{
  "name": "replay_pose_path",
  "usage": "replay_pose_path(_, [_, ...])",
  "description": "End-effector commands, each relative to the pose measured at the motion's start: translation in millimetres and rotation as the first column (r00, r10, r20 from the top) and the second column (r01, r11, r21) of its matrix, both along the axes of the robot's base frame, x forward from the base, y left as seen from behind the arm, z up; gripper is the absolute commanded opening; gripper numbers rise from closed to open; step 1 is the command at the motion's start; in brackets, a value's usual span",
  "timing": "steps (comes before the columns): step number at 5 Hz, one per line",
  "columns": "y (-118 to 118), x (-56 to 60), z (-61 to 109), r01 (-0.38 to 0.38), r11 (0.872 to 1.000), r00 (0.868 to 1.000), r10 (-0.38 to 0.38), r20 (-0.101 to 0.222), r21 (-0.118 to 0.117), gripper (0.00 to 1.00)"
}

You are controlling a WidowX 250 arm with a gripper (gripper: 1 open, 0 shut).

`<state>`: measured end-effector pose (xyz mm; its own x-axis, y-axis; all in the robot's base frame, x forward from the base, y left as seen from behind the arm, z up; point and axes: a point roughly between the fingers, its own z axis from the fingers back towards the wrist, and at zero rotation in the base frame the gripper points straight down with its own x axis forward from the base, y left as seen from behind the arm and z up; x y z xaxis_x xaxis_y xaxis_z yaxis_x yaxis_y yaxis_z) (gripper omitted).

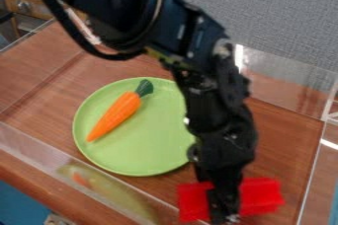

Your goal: Put the red object on the left side

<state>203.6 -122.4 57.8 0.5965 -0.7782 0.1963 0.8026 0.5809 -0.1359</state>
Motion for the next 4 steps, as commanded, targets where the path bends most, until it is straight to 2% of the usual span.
replay_pose_path(1, [-8.1,16.0,2.6,-0.012,1.0,0.999,0.012,0.031,-0.027,1.0])
replay_pose_path(3, [-13.5,31.0,-25.1,-0.038,0.999,0.999,0.037,-0.017,-0.03,1.0])
replay_pose_path(4, [-14.2,27.2,-30.2,-0.045,0.999,0.998,0.044,-0.035,-0.029,1.0])
